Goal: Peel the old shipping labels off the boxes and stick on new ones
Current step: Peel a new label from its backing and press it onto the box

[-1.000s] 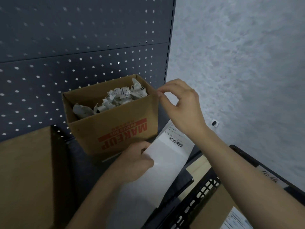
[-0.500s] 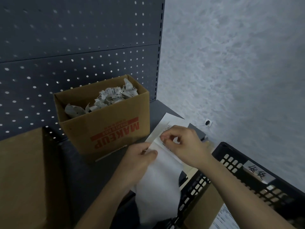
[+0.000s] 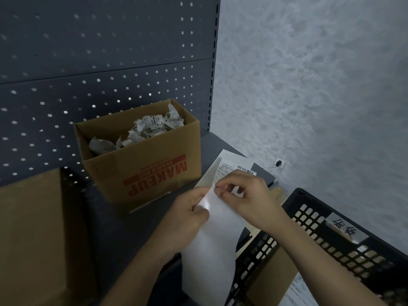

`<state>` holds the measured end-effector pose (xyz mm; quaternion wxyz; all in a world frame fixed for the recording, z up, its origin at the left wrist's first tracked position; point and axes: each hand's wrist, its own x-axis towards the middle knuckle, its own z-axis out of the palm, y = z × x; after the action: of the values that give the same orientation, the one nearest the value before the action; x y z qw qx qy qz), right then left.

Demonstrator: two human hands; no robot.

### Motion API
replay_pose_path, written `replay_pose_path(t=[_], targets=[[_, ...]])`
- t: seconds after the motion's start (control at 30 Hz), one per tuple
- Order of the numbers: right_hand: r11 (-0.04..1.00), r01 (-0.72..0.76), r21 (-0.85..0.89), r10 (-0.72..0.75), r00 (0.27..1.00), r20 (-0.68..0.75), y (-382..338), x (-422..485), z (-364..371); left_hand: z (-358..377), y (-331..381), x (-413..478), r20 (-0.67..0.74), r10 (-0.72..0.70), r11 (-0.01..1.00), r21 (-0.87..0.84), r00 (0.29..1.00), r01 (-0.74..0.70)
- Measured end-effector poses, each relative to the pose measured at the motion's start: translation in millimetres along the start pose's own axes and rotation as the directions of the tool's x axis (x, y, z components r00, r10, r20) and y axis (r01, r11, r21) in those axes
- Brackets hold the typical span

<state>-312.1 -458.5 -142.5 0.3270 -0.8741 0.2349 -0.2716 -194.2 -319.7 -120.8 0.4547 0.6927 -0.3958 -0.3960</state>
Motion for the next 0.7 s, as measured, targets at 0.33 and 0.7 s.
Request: replay_pose_path(t=[0.33, 0.7], targets=[[0.995, 0.090, 0.049, -0.089, 0.996, -0.014, -13, -10, -9, 1, 3, -2, -0.116, 0.124, 0.980, -0.143, 0.986, -0.140], [0.993, 0.096, 0.073, -0.097, 0.995, 0.004, -14, -13, -6, 4, 1, -2, -0.235, 0.197, 0.980, 0.047, 0.952, -0.191]])
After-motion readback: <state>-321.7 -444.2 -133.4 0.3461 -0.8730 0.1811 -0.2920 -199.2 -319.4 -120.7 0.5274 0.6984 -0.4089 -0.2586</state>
